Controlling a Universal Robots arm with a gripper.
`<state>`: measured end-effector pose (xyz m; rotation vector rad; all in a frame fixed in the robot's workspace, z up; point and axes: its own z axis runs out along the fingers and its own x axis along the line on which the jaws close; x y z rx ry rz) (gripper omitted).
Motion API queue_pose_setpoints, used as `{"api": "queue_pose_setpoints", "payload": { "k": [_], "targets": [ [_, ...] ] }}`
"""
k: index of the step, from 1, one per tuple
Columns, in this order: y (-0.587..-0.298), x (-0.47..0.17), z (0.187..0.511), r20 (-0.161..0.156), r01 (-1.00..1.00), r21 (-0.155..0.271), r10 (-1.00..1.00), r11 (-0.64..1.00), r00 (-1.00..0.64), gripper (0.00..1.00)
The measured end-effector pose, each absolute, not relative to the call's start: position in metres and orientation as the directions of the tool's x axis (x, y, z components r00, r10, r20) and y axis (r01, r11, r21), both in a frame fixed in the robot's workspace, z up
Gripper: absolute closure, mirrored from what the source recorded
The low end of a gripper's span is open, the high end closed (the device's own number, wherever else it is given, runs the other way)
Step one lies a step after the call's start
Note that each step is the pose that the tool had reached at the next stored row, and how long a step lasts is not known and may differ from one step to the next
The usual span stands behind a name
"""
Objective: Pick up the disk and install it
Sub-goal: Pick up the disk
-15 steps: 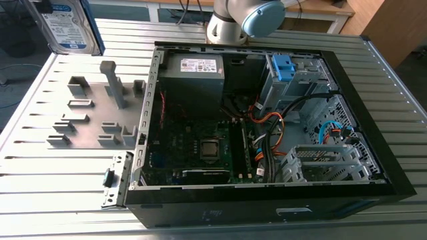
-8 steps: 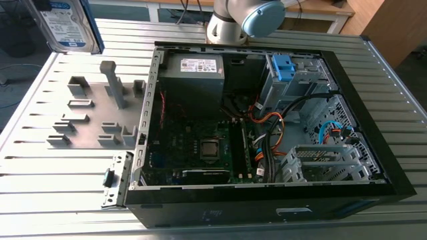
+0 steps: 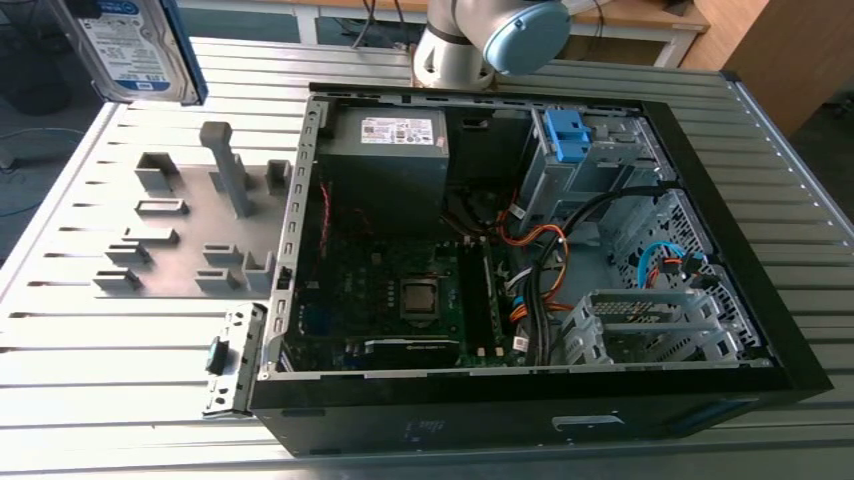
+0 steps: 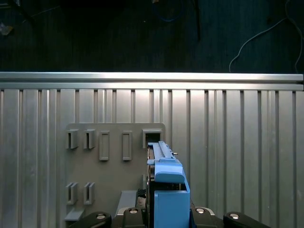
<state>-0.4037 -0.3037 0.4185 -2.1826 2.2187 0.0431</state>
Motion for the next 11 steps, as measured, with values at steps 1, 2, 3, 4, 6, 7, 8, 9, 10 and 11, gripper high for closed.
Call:
{"api": "queue_pose_setpoints", "payload": {
  "k": [1,2,3,4,6,7,8,9,10,11],
  "targets": [
    [-0.3038,-0.4037,0.419,-0.04,-1.0,-0.001,-0.999,0.016,-0.016,0.64],
    [-0.3037,-0.4037,0.4194,-0.04,-1.0,-0.001,-0.999,0.016,-0.016,0.64],
    [-0.3037,-0.4037,0.4199,-0.04,-1.0,-0.001,-0.999,0.016,-0.016,0.64],
    [-0.3037,-0.4037,0.4203,-0.04,-1.0,-0.001,-0.999,0.016,-0.016,0.64],
    [-0.3038,-0.4037,0.4211,-0.04,-1.0,-0.001,-0.999,0.016,-0.016,0.64],
    [-0.3037,-0.4037,0.4215,-0.04,-1.0,-0.001,-0.999,0.016,-0.016,0.64],
    [-0.3037,-0.4037,0.4219,-0.04,-1.0,-0.001,-0.999,0.016,-0.016,0.64],
    [-0.3037,-0.4037,0.4222,-0.04,-1.0,-0.001,-0.999,0.016,-0.016,0.64],
    [-0.3037,-0.4037,0.4226,-0.04,-1.0,-0.001,-0.999,0.016,-0.016,0.64],
    [-0.3037,-0.4037,0.4229,-0.04,-1.0,-0.001,-0.999,0.016,-0.016,0.64]
  ]
}}
